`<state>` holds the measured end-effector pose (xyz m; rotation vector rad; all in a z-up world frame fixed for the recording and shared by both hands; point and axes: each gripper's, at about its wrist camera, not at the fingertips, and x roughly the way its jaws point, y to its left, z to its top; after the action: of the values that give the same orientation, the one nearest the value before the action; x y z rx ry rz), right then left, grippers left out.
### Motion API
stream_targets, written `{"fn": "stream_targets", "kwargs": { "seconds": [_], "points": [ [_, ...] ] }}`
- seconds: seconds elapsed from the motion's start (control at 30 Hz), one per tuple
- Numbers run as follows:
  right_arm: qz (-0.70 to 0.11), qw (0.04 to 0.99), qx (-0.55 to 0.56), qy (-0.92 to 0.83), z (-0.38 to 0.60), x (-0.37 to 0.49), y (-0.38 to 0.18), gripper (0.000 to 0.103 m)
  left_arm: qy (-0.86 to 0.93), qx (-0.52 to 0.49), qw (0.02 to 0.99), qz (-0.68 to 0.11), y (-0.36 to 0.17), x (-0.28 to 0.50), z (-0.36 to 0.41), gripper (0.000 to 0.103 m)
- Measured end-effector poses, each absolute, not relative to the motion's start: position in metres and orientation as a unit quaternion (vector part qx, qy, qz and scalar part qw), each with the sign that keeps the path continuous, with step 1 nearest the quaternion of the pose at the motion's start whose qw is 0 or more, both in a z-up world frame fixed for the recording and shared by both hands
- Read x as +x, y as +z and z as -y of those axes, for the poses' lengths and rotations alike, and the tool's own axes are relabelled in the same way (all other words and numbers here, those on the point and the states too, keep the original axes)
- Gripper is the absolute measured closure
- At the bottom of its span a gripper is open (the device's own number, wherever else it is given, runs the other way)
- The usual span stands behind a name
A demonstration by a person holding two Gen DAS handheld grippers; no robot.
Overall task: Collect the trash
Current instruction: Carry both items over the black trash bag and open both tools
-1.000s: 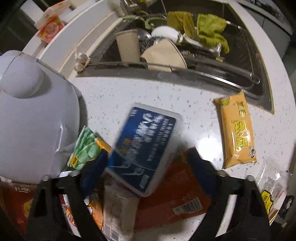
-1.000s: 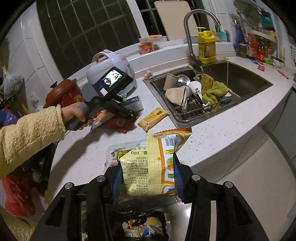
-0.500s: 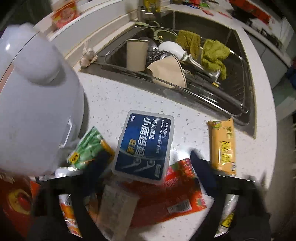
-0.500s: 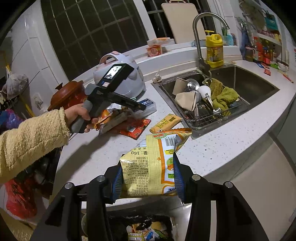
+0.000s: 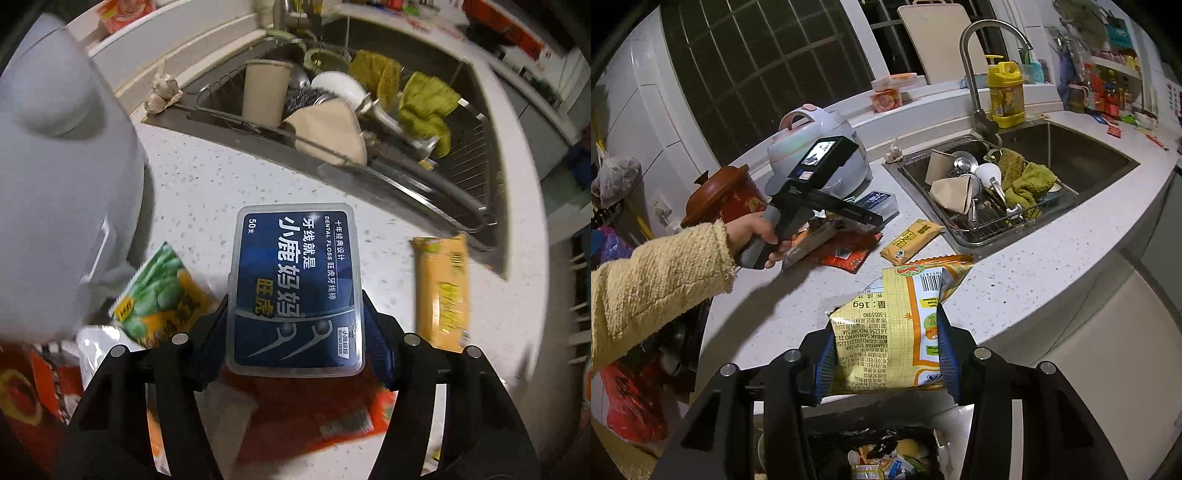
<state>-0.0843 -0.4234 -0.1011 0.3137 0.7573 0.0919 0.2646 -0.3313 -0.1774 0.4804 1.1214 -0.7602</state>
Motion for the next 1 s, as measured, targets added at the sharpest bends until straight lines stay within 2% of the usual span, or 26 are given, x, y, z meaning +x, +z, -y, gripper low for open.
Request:
{"fn": "stream_targets", "kwargs": {
  "seconds": [0.2, 0.3, 0.57, 0.73, 1.0],
  "points": [
    [-0.359, 0.921, 0.141, 0.056, 0.414, -0.084, -0.091, 0.056, -0.418, 0.162, 0.759, -0.472, -0.134, 0.209, 0.285, 0.041],
    [-0.363, 0.922, 0.124, 0.050, 0.410, -0.093, -0.090, 0.056, -0.448, 0.182, 0.749, -0.452, -0.121, 0.152, 0.257, 0.041],
    [-0.442, 0.893, 0.088, 0.014, 0.398, -0.135, -0.132, 0.056, -0.524, 0.171, 0.678, -0.486, -0.145, -0.010, 0.197, 0.041],
    [-0.519, 0.848, 0.104, 0.028, 0.368, -0.154, -0.213, 0.056, -0.512, 0.179, 0.630, -0.556, -0.224, -0.087, 0.182, 0.041],
    [-0.625, 0.770, 0.086, 0.096, 0.285, -0.159, -0.383, 0.057, -0.388, 0.191, 0.590, -0.682, -0.428, -0.141, 0.136, 0.041]
  ]
}}
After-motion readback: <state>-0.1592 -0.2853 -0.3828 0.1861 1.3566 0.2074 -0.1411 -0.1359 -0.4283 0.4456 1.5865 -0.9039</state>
